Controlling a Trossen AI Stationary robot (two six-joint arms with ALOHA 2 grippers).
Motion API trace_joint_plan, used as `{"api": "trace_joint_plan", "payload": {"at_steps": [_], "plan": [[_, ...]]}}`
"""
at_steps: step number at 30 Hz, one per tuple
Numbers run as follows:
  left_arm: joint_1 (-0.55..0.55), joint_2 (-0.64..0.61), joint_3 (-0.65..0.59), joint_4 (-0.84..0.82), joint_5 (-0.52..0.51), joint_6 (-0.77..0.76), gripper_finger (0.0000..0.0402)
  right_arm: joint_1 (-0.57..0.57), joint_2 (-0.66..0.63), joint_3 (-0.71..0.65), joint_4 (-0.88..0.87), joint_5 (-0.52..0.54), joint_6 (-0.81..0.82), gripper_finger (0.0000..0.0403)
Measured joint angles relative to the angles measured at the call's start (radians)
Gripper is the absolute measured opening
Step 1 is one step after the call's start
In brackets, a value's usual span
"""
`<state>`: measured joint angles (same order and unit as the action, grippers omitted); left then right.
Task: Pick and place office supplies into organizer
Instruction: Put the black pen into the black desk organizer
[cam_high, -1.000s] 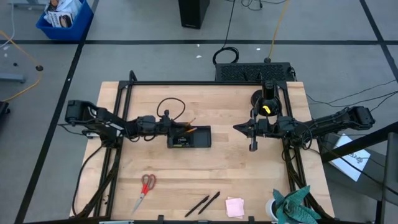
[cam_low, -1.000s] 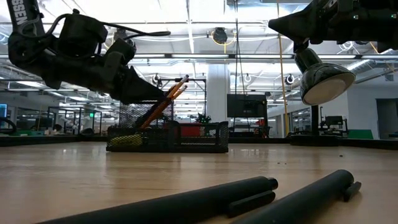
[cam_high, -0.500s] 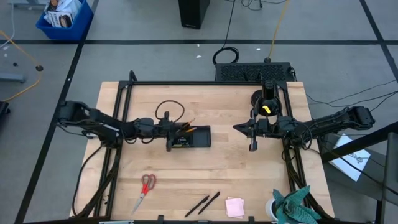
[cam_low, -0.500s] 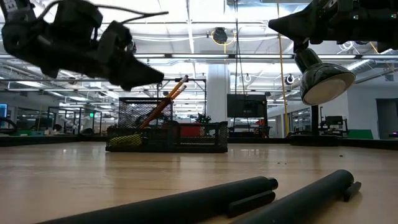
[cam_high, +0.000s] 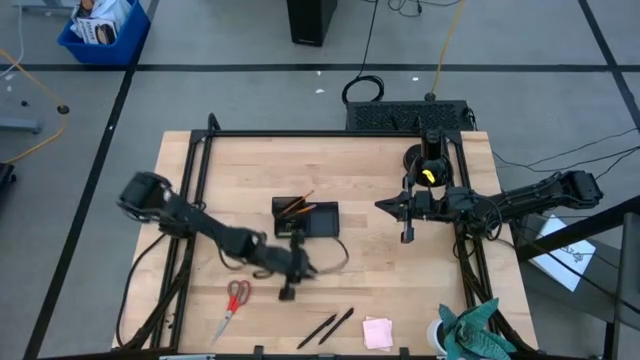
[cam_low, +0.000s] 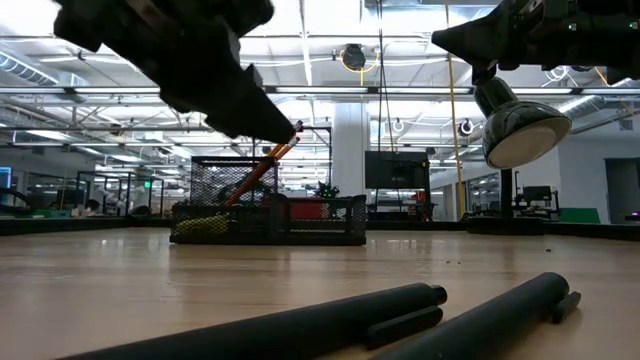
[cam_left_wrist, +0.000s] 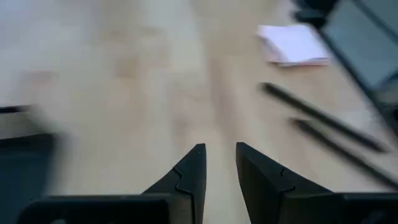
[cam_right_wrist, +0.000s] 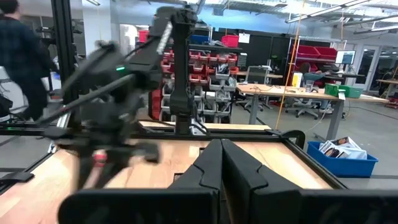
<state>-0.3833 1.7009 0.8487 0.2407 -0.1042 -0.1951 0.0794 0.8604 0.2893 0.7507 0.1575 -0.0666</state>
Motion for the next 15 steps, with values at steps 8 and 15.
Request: {"api": "trace_joint_plan", "payload": {"at_steps": [8,15], "plan": [[-0.087,0.228,0.233,-0.031,0.078,-0.157,0.0090,0.000,0.000,0.000,-0.007,0.000,0.025,0.0000],[-0.133,0.335,0.443,-0.026,0.177,-0.147,0.0090,0.000,0.000,0.000,-0.018,-0.001,0.025,0.0000]]}}
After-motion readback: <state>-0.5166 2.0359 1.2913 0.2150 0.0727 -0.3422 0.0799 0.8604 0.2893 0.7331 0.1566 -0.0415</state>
